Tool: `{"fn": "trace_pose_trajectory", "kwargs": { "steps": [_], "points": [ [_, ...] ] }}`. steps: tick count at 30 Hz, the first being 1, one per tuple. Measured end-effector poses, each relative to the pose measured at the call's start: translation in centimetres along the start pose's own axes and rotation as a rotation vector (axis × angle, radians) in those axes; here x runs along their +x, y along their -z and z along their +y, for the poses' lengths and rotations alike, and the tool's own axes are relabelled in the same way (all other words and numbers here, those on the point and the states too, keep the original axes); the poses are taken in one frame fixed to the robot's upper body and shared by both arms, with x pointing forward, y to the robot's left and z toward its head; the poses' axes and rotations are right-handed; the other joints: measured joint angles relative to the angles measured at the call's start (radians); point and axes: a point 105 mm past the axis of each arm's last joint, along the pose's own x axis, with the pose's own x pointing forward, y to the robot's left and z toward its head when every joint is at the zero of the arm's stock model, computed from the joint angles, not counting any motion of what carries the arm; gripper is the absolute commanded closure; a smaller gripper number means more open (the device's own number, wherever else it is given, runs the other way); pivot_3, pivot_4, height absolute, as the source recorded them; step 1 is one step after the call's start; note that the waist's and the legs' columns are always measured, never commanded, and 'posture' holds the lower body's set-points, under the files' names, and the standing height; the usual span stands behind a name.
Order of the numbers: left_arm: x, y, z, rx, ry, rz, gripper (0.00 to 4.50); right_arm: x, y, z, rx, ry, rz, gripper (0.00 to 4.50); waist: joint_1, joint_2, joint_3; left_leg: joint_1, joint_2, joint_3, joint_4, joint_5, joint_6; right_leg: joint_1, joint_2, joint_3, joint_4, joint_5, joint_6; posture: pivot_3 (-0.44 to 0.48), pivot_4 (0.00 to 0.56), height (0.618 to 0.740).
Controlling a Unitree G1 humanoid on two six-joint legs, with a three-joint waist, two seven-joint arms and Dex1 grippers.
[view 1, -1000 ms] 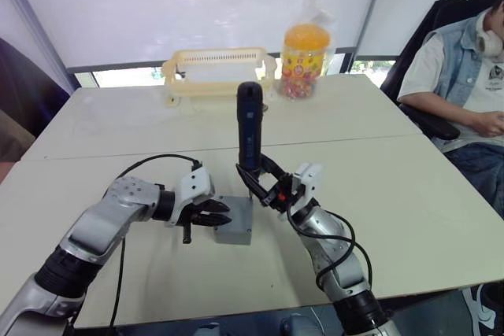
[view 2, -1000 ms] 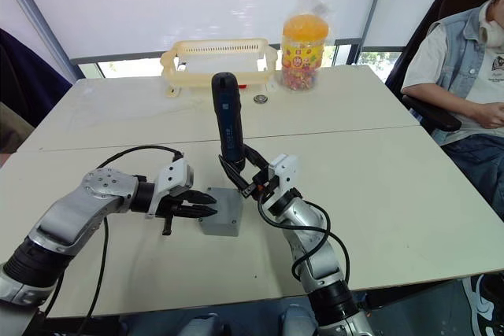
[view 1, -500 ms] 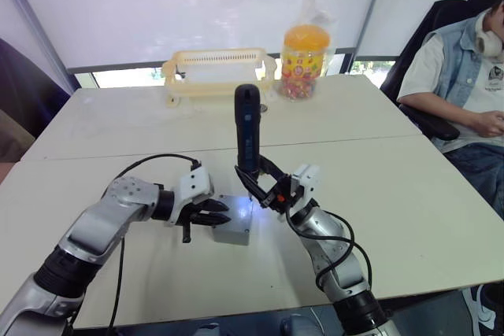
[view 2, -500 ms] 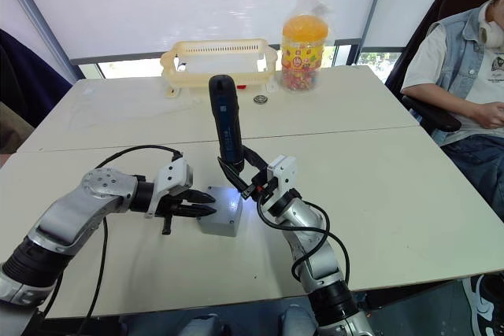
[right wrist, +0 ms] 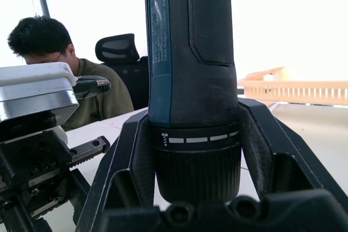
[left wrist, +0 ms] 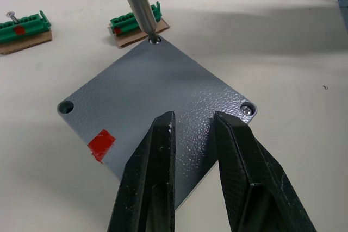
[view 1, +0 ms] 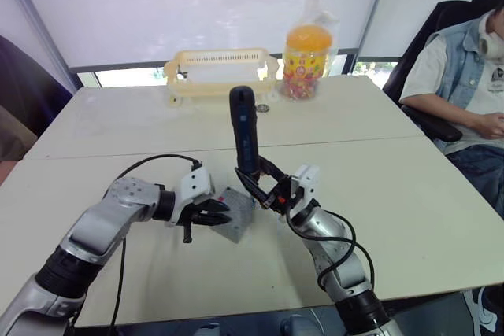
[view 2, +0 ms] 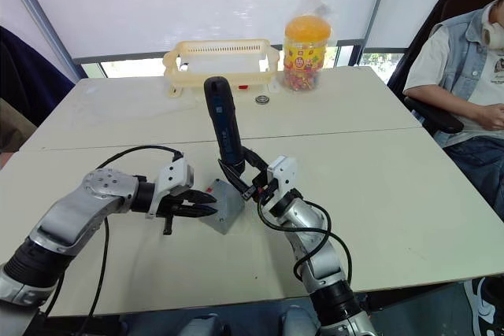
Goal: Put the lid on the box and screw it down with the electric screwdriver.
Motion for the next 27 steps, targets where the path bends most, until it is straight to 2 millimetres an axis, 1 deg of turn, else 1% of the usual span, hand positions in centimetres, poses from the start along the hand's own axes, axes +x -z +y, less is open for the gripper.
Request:
{"fn": "trace_pose_trajectory", "kwargs": {
  "steps": [11,19,21,23,24,25,26,27],
  "points": [
    [0.2,0.4,-0.1,-0.02,-0.007,-0.009,3.43,-0.1,0.1,-0.1,-0.004,0.001,0.008,2.69,0.0,0.003,-0.003,0.0,0.0,-0.002,-0.002,-0.001,-0.002,0.002,-0.002,-0.003,-0.008,0.0,0.0,0.0,0.15,0.74],
    [0.3,0.3,-0.2,-0.018,-0.006,-0.01,3.43,-0.1,-0.1,-0.2,-0.004,0.004,0.013,2.69,0.003,0.003,-0.004,0.0,0.0,-0.002,-0.007,-0.001,-0.002,0.002,-0.002,-0.004,-0.012,0.0,0.0,0.0,0.15,0.74],
    [0.3,0.3,-0.2,-0.017,-0.008,-0.011,3.43,0.0,-0.8,-0.4,-0.001,0.01,0.015,2.69,0.004,0.004,-0.003,-0.001,0.0,-0.002,-0.007,-0.001,-0.002,0.002,-0.002,-0.004,-0.012,0.0,0.0,0.0,0.15,0.74],
    [0.2,0.1,-0.1,-0.012,-0.012,-0.013,3.43,0.0,-1.6,-0.8,0.019,0.018,0.039,2.69,0.006,0.006,-0.001,-0.008,-0.001,-0.003,-0.007,-0.001,-0.002,-0.001,-0.002,-0.004,-0.012,0.001,0.0,0.0,0.15,0.74],
    [0.1,0.0,0.0,-0.004,-0.016,-0.018,3.43,0.2,-2.3,-1.2,0.039,0.028,0.049,2.69,0.006,0.008,0.0,-0.015,-0.002,-0.004,-0.005,0.0,-0.004,-0.007,-0.002,-0.006,-0.01,0.002,-0.002,0.0,0.15,0.74],
    [0.1,-0.1,0.0,-0.002,-0.018,-0.02,3.43,0.4,-3.2,-1.7,0.043,0.043,0.042,2.69,0.007,0.009,0.002,-0.018,-0.002,-0.004,-0.003,0.001,-0.005,-0.009,-0.001,-0.007,-0.009,0.004,-0.004,0.0,0.15,0.74],
    [0.0,-0.2,0.1,0.001,-0.021,-0.022,3.43,1.1,-5.3,-2.8,0.055,0.073,0.022,2.69,0.006,0.013,0.005,-0.024,-0.003,-0.004,0.0,0.001,-0.006,-0.014,-0.001,-0.007,-0.007,0.005,-0.004,0.0,0.15,0.74],
    [-0.1,-0.3,0.2,0.006,-0.027,-0.026,3.43,1.6,-7.8,-3.9,0.043,0.102,-0.027,2.69,0.006,0.014,0.006,-0.032,-0.004,-0.004,0.002,0.003,-0.008,-0.023,-0.002,-0.007,-0.004,0.007,-0.002,0.0,0.15,0.74]
  ]
}}
